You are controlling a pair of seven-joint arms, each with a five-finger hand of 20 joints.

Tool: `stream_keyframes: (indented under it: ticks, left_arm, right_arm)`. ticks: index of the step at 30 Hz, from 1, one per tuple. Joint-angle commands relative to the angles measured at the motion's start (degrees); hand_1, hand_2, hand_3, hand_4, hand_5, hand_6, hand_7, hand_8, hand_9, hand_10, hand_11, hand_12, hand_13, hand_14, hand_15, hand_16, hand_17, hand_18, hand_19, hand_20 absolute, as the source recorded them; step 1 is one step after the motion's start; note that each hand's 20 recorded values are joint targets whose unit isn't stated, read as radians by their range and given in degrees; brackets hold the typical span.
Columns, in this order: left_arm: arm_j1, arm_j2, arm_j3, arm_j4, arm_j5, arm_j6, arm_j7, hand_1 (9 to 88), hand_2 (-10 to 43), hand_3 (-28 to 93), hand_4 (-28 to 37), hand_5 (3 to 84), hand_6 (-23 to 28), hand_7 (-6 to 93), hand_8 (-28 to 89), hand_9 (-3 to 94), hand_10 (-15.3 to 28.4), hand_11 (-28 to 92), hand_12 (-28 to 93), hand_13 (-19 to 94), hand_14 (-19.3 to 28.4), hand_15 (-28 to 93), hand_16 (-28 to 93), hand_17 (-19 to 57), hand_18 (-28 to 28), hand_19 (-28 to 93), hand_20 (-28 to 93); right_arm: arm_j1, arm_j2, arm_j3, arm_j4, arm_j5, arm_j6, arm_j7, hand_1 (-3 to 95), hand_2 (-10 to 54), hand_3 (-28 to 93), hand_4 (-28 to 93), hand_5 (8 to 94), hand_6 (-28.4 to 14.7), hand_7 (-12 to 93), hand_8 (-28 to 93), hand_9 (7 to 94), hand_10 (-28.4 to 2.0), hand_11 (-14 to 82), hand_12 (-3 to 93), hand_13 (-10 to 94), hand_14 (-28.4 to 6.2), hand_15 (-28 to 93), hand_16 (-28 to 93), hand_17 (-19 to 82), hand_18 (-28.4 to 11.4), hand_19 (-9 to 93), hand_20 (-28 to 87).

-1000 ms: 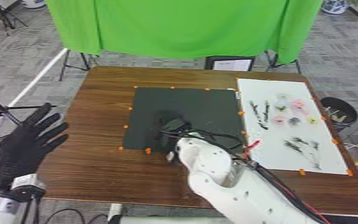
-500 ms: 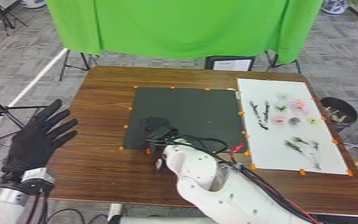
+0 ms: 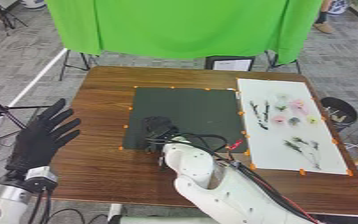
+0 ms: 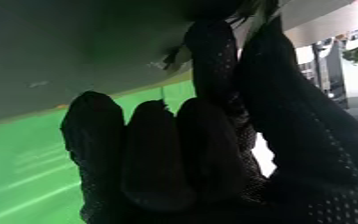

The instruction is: Arrange flowers

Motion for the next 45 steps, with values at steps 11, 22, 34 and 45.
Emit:
stream_keyframes:
  ticks: [11,22,34,45]
  left_arm:
    - [3.17,-3.14,-1.66,-1.37,1.72,0.08,-0.89,22.6,-8.6,66,-28.3,23.5,2.4,17.3,-10,21.5,10.5,12,20,17,15.4,22,2,-11.2,23.7,37,9]
    - [4.53,-3.93,-2.1,-1.74,1.61,0.42,-0.53,22.8,-8.5,67,-28.3,23.5,2.4,17.4,-10,21.5,10.6,12,20,18,15.3,22,2,-11.2,23.7,37,9]
    - [3.64,-3.45,-1.54,-1.32,1.75,-0.36,-0.96,22.8,-8.5,67,-28.3,23.5,2.5,17.3,-10,21.4,10.5,12,20,18,15.4,22,2,-11.2,23.7,37,9]
    - [4.2,-3.82,-1.79,-1.41,1.75,-0.25,-0.68,22.8,-8.4,67,-28.3,23.4,2.4,17.4,-10,21.5,10.5,12,20,17,15.4,22,2,-11.2,23.6,37,9]
  right_arm:
    - [-7.11,14.15,21.3,-22.47,12.49,-2.85,4.11,14.4,-1.9,82,-21,65.4,-4.3,49,-11,76.9,-9.5,70.7,62.9,71,-12.1,85,44,36,-24.1,93,65]
    - [-20.38,31.76,40.34,-25.61,11.0,-6.66,14.84,15.0,-9.5,74,-28,54.7,-7.2,31,-9,60.3,-14.3,52.0,40.8,57,-13.7,80,36,29,-23.4,90,57]
    - [-35.98,36.38,57.15,-28.18,14.14,-17.78,21.44,16.4,-9.5,78,-28,44.0,-10.7,27,-9,48.8,-16.6,36.6,29.4,48,-15.1,75,29,24,-25.4,85,57]
    - [-43.98,36.96,65.83,-30.06,19.41,-24.81,24.32,16.9,-9.5,77,-28,44.1,-12.3,21,-7,48.5,-16.6,33.2,27.5,45,-15.3,73,25,22,-25.3,83,58]
